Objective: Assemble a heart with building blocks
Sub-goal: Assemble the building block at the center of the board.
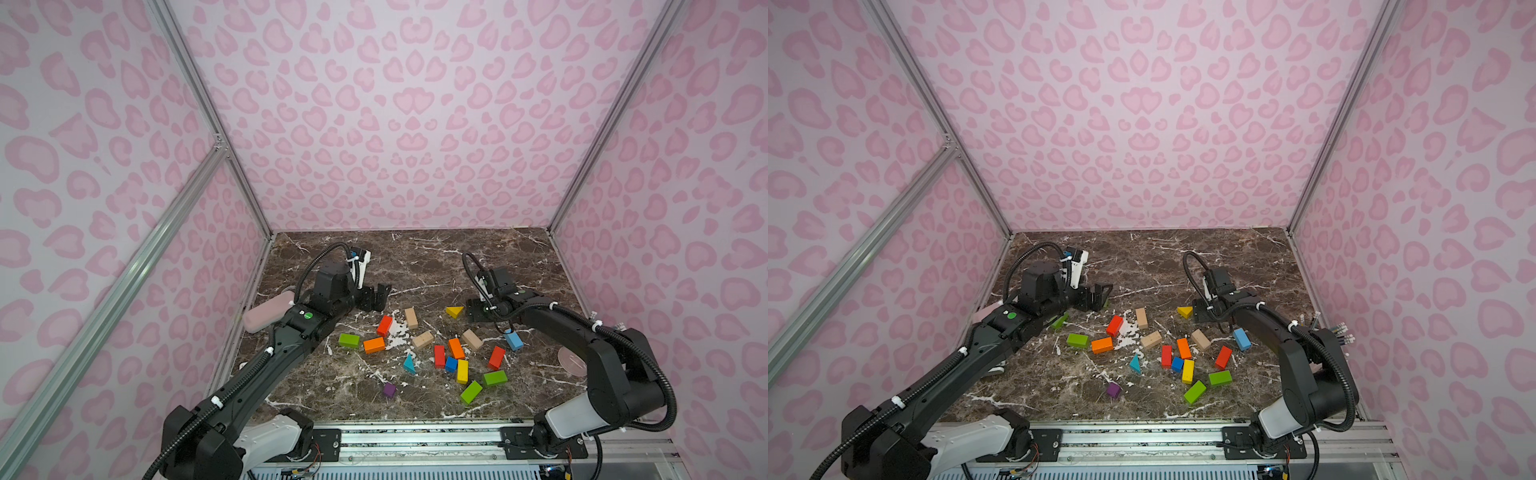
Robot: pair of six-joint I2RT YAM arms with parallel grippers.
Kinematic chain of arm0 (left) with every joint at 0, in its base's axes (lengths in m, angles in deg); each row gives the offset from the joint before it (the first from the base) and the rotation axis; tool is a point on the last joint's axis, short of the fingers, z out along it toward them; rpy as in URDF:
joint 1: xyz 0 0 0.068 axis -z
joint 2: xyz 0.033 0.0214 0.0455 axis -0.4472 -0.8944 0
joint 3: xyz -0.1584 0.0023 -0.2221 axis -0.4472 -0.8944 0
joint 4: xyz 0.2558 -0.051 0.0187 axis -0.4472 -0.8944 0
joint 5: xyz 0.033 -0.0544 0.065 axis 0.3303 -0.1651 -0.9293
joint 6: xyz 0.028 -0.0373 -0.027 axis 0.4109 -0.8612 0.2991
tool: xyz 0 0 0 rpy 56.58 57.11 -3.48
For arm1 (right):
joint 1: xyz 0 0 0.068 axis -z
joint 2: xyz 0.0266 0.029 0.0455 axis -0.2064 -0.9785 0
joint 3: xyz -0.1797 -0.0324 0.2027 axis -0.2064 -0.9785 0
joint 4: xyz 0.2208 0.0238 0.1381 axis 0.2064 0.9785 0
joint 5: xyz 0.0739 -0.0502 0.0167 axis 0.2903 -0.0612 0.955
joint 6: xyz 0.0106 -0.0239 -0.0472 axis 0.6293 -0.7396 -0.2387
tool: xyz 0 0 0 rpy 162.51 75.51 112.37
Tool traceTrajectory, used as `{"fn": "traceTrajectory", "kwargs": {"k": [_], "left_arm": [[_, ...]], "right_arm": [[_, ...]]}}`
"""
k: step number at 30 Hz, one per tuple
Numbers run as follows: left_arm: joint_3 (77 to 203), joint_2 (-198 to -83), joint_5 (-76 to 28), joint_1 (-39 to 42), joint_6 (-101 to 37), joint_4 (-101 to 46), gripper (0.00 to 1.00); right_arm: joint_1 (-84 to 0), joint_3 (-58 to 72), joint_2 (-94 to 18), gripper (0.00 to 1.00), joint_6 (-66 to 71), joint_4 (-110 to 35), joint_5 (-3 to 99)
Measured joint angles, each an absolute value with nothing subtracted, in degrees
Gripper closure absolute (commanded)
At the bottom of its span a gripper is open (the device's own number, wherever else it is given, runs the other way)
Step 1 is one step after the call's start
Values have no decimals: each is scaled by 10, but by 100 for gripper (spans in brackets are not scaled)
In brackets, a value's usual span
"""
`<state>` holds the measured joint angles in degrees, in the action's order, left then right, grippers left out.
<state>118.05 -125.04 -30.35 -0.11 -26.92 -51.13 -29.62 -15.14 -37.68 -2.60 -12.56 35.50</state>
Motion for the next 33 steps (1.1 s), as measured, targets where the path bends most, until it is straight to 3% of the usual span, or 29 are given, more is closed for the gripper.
{"fn": "traceTrajectory", "kwargs": {"k": [16,33], "left_arm": [[1180,-1253,-303,1,-269,-511,1],[1180,-1255,-304,1,-269,-511,1]], "right_arm": [[-270,-108,-454,22,-120,-110,330],[-298,-112,-478,40,-165,-131,345]]}}
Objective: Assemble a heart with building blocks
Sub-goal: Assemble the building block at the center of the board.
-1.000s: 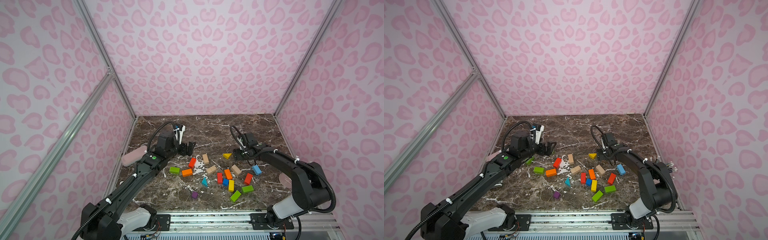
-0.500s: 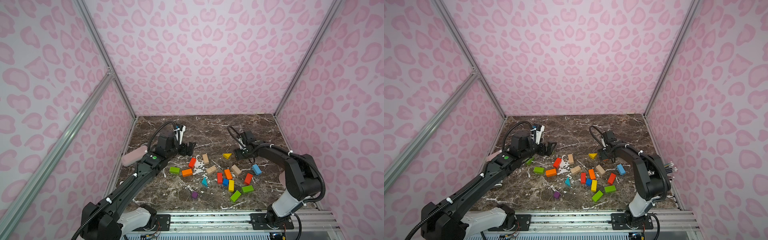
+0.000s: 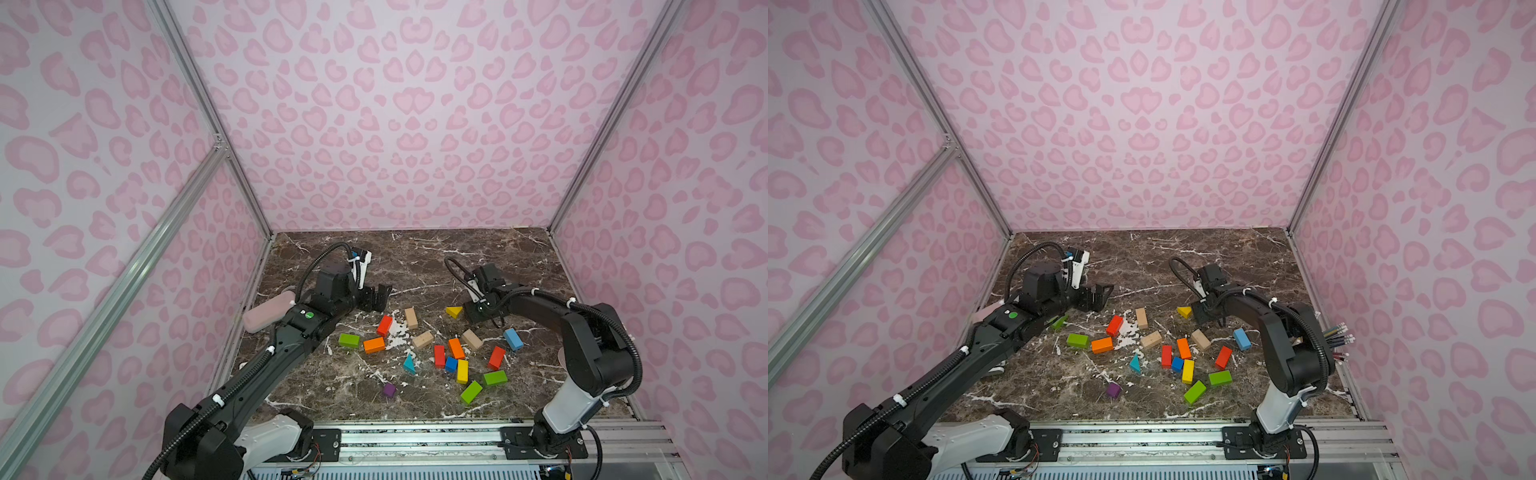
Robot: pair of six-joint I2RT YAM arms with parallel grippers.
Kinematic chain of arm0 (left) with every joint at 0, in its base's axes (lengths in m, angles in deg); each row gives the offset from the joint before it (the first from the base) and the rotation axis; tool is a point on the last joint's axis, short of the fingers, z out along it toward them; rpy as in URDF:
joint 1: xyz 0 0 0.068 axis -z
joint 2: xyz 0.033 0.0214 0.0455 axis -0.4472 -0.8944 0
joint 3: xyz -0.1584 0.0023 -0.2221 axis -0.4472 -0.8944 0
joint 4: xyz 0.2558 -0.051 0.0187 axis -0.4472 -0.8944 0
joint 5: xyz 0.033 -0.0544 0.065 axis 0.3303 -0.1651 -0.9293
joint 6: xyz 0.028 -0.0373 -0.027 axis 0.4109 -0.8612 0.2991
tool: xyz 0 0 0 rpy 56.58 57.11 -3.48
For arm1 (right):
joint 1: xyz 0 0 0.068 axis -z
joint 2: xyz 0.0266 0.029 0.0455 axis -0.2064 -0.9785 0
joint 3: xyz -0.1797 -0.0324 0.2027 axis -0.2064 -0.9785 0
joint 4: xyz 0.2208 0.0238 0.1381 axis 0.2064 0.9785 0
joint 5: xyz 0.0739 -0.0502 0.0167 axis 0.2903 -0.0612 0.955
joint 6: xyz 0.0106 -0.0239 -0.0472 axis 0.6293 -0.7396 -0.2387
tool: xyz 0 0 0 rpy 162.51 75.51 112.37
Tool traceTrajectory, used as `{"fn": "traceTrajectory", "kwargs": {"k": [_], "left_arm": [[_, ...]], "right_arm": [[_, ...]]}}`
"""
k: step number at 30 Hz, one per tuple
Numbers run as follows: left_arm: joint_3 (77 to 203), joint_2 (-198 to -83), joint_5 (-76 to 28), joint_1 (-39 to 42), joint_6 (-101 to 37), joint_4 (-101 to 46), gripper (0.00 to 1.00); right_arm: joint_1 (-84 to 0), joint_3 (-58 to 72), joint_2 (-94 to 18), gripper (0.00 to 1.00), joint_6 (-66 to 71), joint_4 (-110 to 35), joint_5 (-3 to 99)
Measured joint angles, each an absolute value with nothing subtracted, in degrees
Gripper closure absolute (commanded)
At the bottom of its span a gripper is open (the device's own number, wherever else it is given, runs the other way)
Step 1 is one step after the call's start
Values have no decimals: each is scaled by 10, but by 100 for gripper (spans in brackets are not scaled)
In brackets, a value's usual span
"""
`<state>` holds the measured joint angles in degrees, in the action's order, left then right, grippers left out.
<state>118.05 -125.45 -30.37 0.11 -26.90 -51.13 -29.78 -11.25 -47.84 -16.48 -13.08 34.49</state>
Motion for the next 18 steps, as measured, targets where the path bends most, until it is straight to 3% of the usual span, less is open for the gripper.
{"fn": "traceTrajectory", "kwargs": {"k": [6,18], "left_arm": [[1180,-1255,-304,1,-269,-512,0],[1180,-1255,-304,1,-269,-511,0]], "right_arm": [[-303,-116,-475,40,-181,-145,336],[-304,-116,-473,22,-183,-146,334]]}}
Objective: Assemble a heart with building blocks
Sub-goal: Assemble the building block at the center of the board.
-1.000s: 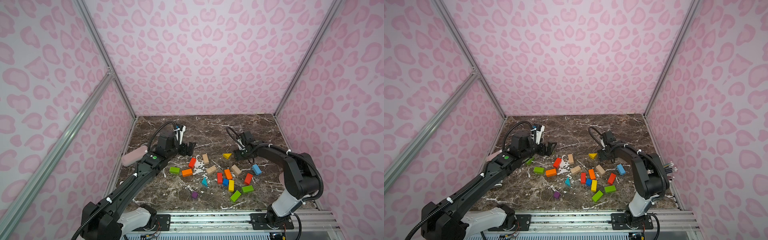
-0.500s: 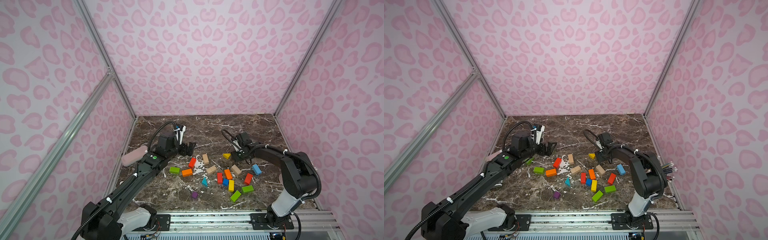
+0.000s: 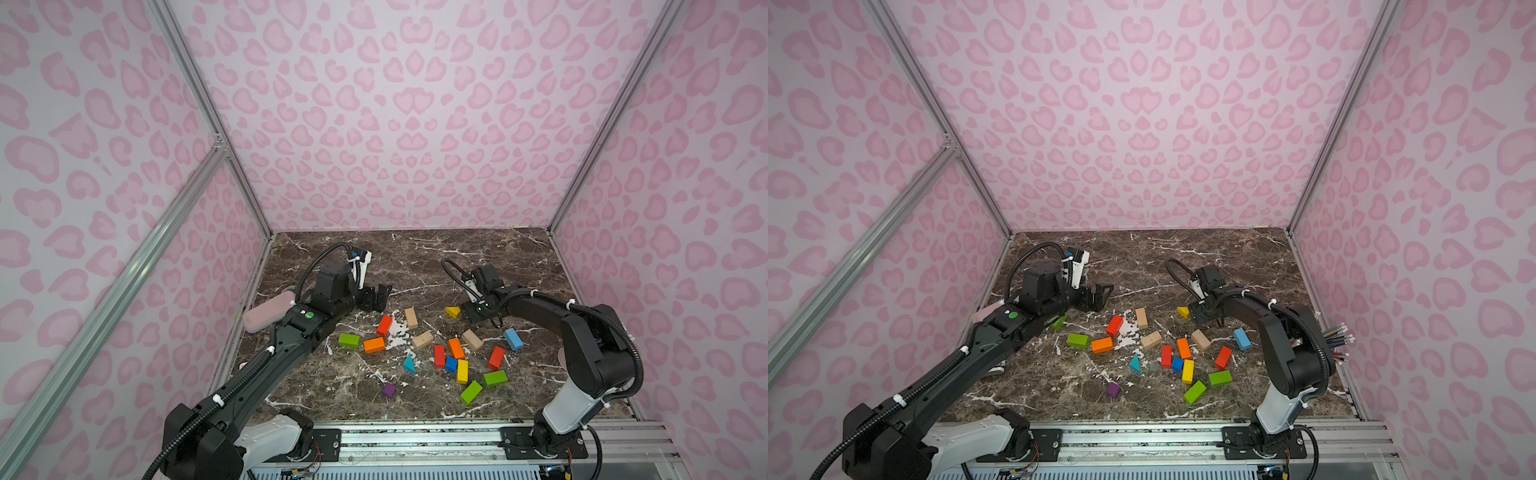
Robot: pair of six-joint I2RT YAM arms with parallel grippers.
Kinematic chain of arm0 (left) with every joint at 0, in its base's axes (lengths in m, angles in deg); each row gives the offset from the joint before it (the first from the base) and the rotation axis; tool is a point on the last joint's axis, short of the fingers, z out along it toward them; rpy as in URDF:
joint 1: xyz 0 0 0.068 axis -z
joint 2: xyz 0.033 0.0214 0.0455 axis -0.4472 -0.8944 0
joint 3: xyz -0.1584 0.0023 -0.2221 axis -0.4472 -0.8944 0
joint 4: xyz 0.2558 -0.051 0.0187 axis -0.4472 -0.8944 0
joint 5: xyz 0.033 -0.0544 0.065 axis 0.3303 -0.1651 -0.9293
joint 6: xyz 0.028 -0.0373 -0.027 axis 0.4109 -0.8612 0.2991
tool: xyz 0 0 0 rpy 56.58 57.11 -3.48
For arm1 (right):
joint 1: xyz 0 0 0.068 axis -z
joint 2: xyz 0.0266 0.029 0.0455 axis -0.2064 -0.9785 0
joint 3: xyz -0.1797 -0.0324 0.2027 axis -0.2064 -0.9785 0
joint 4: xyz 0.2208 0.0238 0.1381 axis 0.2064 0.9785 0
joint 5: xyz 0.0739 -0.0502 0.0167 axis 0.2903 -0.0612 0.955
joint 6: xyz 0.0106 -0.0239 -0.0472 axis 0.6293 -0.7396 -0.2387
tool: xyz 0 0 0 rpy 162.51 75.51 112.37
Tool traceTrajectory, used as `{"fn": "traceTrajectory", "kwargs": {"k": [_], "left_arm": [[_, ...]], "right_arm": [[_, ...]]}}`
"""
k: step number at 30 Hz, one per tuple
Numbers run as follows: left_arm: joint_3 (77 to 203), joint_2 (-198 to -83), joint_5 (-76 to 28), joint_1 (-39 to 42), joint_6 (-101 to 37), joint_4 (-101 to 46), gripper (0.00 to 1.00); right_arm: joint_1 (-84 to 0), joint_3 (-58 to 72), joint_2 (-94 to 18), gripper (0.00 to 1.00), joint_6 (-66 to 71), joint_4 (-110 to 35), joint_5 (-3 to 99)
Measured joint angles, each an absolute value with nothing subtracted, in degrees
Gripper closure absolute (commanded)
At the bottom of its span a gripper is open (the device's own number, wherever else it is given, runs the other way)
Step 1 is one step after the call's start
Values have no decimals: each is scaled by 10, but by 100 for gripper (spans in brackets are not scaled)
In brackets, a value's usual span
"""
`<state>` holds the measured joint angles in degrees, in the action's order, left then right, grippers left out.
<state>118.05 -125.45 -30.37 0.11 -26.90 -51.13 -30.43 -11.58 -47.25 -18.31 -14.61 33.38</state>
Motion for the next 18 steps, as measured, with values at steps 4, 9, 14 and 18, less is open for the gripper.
{"fn": "traceTrajectory", "kwargs": {"k": [4,9,14,18], "left_arm": [[1180,-1255,-304,1,-269,-511,0],[1180,-1255,-304,1,-269,-512,0],[1180,-1254,-304,2,-269,-512,0],[1180,-1254,-304,2,-269,-512,0]], "right_arm": [[-301,-116,-466,23,-172,-145,332],[-299,-125,-448,20,-133,-137,329],[-314,-152,-416,19,-80,-130,333],[-317,-168,-399,22,-39,-131,345]]}}
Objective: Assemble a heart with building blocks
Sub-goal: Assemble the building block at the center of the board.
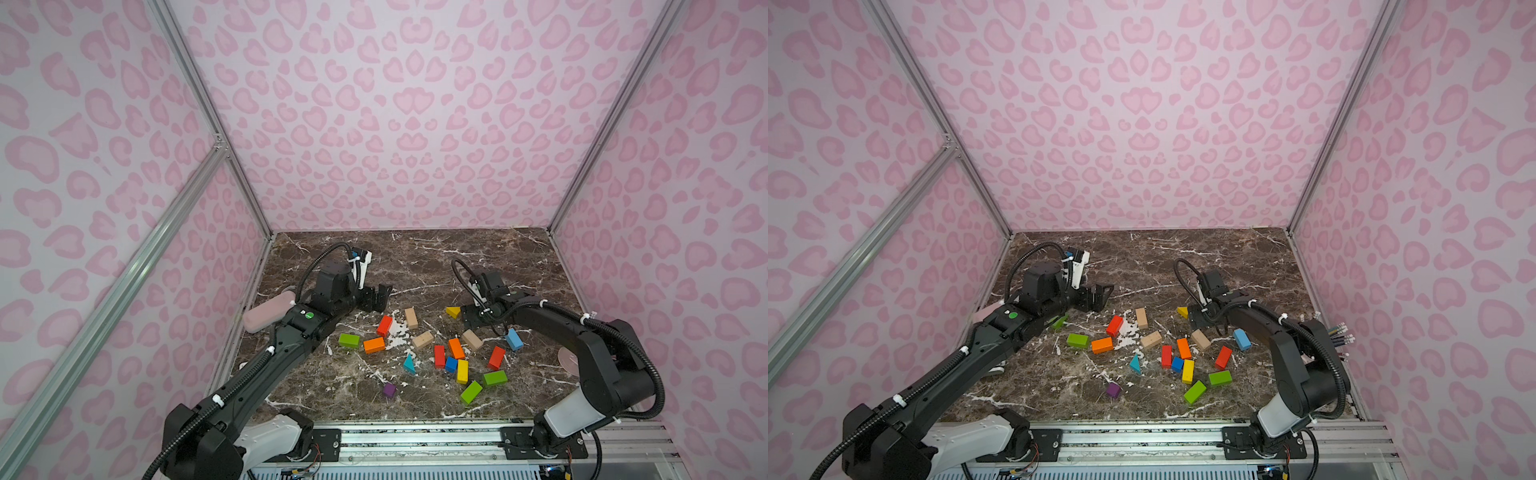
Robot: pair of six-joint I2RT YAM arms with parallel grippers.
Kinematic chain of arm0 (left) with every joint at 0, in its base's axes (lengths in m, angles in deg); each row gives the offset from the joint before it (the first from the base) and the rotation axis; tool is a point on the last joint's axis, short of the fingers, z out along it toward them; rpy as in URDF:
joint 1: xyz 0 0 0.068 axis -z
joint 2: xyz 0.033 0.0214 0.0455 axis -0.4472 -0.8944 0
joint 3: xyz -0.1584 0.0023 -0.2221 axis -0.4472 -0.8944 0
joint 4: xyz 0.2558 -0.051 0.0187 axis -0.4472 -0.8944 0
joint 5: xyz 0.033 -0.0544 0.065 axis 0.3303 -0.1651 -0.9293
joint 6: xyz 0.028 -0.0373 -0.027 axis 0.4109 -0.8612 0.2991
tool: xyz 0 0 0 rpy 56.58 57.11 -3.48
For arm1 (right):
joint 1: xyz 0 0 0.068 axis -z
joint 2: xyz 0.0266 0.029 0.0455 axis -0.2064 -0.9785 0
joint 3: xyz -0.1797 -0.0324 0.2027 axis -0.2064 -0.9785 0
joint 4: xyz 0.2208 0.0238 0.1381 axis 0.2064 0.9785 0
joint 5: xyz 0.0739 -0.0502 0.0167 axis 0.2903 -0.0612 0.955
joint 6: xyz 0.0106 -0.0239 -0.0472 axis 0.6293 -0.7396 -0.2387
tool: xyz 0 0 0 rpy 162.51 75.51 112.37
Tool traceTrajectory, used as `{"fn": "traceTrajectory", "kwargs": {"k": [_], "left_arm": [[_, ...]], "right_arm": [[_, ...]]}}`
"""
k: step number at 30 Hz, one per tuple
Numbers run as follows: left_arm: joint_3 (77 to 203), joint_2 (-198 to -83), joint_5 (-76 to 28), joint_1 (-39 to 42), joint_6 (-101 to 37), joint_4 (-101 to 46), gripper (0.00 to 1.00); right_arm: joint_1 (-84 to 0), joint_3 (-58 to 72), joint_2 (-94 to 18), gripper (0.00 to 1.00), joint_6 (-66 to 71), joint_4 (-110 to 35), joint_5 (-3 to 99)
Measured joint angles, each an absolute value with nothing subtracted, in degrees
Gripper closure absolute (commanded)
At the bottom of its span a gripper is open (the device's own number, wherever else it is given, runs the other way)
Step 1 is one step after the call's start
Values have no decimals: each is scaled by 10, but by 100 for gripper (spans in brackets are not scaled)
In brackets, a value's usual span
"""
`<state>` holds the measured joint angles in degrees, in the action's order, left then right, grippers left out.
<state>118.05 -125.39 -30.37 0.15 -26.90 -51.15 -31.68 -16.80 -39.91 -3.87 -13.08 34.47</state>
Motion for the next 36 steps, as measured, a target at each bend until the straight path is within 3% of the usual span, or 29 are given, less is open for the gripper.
{"fn": "traceTrajectory", "kwargs": {"k": [4,36], "left_arm": [[1180,-1253,-304,2,-269,-512,0],[1181,-1254,-310,2,-269,-513,0]], "right_arm": [[-317,-173,-397,28,-22,-131,347],[-313,-152,-461,42,-104,-171,328]]}}
